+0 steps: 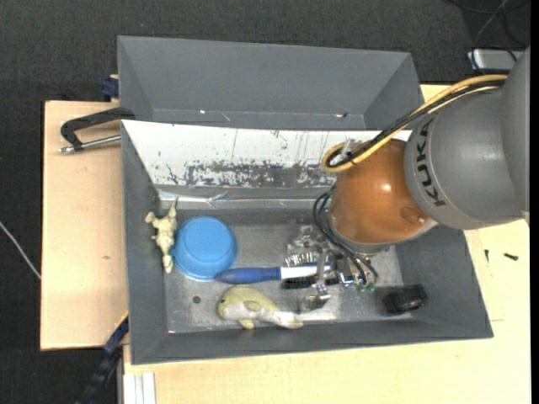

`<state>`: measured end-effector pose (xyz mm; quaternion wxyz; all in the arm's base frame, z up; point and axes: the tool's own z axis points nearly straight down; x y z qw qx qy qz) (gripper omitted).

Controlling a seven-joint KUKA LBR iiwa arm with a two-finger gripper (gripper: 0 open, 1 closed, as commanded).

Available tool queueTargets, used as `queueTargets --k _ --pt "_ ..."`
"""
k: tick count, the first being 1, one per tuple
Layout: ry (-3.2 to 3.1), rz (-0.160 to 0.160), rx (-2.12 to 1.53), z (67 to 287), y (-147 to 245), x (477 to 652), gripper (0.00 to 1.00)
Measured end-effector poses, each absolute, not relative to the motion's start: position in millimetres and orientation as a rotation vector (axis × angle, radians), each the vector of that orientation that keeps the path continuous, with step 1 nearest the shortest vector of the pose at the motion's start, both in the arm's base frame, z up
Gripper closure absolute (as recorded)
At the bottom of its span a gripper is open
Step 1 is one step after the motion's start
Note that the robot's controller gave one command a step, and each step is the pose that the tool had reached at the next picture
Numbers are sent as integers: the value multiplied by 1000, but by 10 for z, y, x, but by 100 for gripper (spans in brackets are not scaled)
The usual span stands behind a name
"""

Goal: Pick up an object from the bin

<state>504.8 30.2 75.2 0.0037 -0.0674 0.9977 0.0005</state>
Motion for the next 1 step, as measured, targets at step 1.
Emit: queueTargets --k 1 --pt "3129 3 -209 758 310 5059 0"
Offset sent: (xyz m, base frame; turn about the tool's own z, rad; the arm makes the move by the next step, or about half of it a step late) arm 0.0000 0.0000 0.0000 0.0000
